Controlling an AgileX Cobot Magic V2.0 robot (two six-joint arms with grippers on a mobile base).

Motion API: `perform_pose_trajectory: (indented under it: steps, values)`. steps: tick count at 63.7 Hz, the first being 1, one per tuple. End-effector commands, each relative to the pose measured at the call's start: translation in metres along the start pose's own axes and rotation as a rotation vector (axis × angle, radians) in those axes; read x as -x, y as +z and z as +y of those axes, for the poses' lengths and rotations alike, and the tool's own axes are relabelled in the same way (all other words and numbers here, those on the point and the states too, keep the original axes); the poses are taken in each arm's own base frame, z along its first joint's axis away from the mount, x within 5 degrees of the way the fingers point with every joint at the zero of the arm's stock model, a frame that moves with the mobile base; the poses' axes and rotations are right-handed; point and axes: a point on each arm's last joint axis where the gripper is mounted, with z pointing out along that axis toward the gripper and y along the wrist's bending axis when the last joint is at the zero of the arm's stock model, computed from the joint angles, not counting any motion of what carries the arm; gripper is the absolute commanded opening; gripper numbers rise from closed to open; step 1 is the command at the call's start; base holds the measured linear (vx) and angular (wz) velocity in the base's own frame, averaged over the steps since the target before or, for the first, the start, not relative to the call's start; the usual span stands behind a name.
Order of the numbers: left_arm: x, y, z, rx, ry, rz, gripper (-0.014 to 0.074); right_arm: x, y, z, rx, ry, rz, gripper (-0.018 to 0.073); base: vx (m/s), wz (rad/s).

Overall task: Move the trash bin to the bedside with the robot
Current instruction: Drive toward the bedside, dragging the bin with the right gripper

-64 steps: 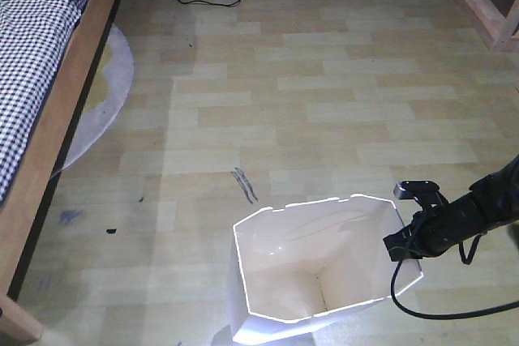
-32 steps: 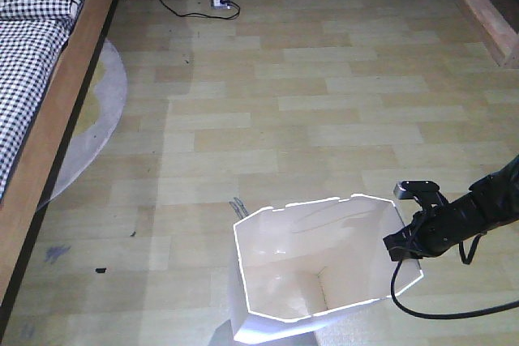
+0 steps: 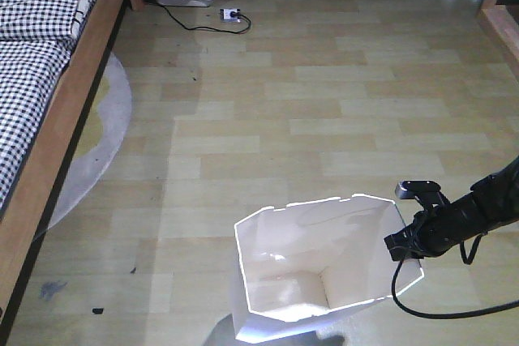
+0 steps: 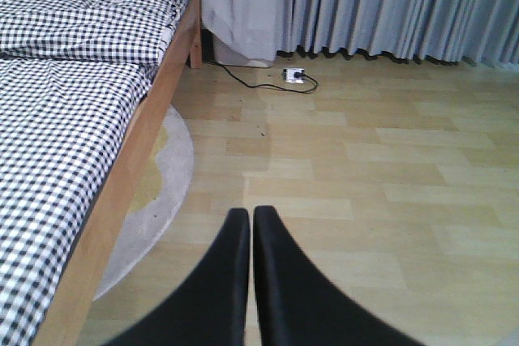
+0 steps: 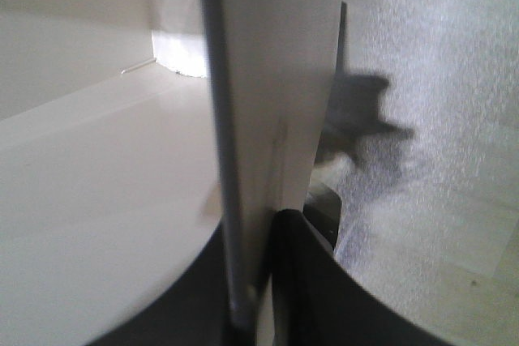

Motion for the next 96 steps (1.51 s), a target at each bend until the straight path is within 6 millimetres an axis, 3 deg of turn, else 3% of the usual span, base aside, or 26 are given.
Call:
perform_pose_trajectory:
  steps: [1, 96]
  values:
    - [0.0054, -0.0008, -0.0008, -0.011, -0.006, -0.076, -0.0006, 0.0169, -0.0244, 0.0184, 0.149, -0.009, -0.078, -0.0005, 0.3, 0.14]
    - [0.0054, -0.0008, -0.0008, -0.011, -0.006, -0.076, -0.0006, 0.0169, -0.0244, 0.0183, 0.148, -0.009, -0.078, -0.0005, 0.3, 0.06]
